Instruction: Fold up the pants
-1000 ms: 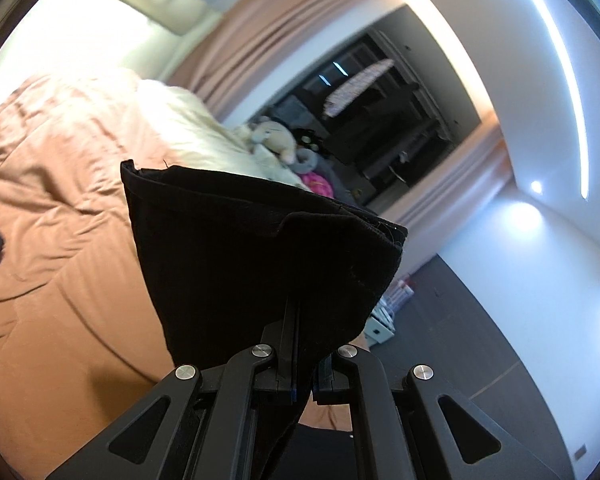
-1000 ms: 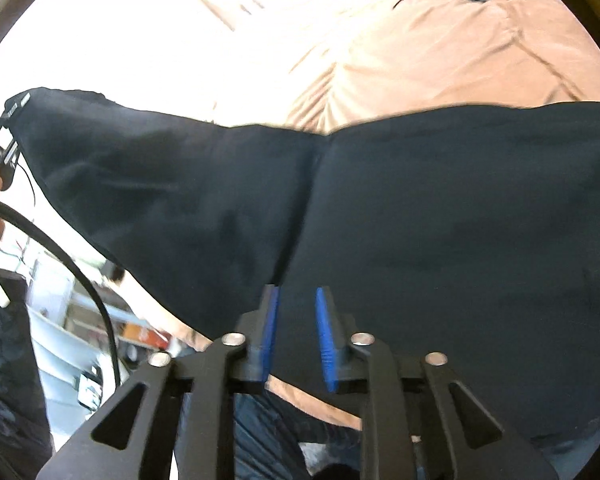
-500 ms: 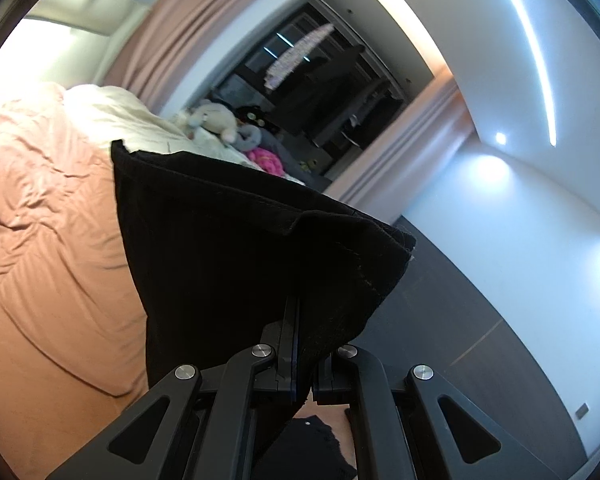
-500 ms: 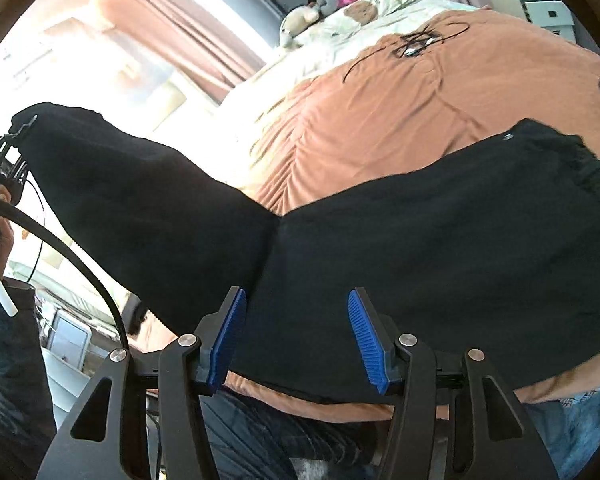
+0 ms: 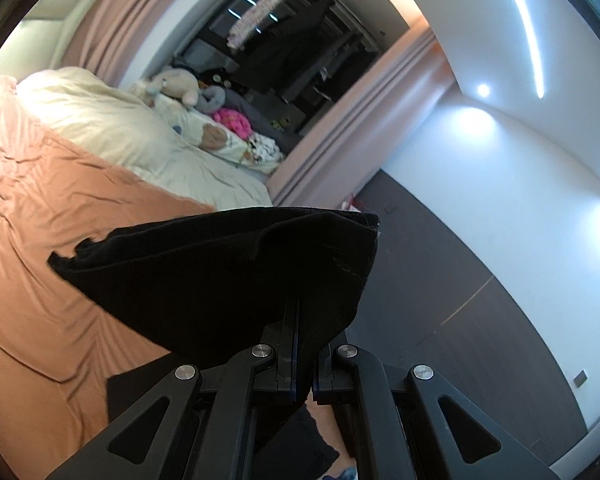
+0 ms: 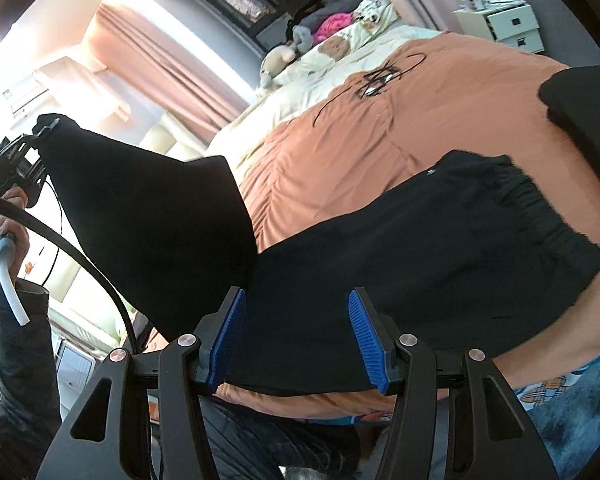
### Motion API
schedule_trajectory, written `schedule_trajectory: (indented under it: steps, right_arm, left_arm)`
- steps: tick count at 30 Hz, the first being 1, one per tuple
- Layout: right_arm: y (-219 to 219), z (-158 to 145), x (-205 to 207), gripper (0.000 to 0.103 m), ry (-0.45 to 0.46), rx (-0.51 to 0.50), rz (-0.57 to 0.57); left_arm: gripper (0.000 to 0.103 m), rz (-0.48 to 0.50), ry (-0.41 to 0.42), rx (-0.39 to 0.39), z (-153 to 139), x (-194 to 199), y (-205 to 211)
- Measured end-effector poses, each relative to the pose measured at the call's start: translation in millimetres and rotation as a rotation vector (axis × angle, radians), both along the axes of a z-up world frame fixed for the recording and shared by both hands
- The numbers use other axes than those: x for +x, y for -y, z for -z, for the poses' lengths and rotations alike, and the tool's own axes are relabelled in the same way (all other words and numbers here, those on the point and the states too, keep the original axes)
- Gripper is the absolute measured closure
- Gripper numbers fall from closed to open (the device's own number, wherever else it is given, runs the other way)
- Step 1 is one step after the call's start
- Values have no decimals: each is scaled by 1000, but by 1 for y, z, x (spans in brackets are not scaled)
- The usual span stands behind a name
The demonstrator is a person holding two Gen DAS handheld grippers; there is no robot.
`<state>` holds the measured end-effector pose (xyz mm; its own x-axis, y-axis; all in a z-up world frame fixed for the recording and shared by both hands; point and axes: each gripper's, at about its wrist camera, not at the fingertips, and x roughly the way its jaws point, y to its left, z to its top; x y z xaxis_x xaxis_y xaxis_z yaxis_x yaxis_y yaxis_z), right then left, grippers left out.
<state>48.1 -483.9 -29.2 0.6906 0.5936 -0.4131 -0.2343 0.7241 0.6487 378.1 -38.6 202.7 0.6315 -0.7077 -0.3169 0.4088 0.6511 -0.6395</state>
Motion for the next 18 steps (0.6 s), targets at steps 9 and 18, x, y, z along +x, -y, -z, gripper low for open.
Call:
schedule_trajectory:
  steps: [9,18]
  right_arm:
    - [28,11,-18,51,-28,13,80]
    - [51,9,-37,51,-63,7,154]
  left_arm:
    - [99,96,-55,28,30,12,77]
    - [99,234,-138,63,97,13,145]
